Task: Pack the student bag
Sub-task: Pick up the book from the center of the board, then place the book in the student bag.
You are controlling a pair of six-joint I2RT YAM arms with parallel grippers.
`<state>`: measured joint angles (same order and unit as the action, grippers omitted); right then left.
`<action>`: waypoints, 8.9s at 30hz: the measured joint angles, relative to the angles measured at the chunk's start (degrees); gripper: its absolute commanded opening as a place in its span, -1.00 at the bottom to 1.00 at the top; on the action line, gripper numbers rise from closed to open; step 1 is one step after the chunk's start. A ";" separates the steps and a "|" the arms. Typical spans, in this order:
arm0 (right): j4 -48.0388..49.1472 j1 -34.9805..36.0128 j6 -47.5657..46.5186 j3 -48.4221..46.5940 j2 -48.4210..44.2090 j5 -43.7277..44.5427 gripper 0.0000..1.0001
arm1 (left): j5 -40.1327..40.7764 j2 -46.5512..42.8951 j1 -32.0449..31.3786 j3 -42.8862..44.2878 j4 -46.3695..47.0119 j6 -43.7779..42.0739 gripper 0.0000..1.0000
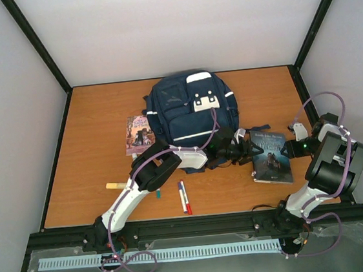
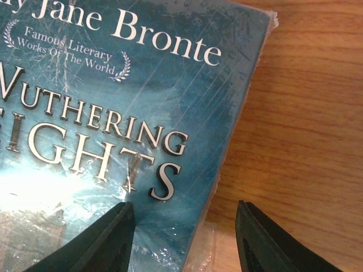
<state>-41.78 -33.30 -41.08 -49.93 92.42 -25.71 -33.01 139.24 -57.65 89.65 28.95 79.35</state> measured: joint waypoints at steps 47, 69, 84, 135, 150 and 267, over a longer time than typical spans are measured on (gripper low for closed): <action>-16.87 -6.73 -6.19 -0.87 -12.07 -8.66 0.62 | -1.68 -10.38 -0.72 -1.88 -14.95 -13.97 -0.99; -41.86 -3.82 -23.41 -19.10 -14.14 -32.06 0.84 | -6.10 -44.61 17.73 -18.32 -36.33 -38.77 -0.99; -35.71 11.67 -7.65 -24.92 -14.25 -49.13 0.86 | -12.55 -55.41 19.63 -21.35 -28.41 -38.45 -0.98; -36.30 25.09 2.21 -28.61 -2.58 -59.10 -0.92 | -17.33 -37.16 23.10 -4.76 -22.27 -32.83 0.41; -42.58 15.04 -5.25 -30.27 3.93 -58.18 -0.94 | -7.26 -37.22 23.12 -3.74 -38.32 -45.11 0.42; 3.63 3.58 32.30 -1.31 -17.99 -24.48 -0.94 | 53.83 -8.35 -0.90 27.19 -88.13 -83.27 -0.98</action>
<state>-38.15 -29.71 -8.78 -51.24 74.43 -50.19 20.82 130.89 -58.54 116.84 -59.18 -3.92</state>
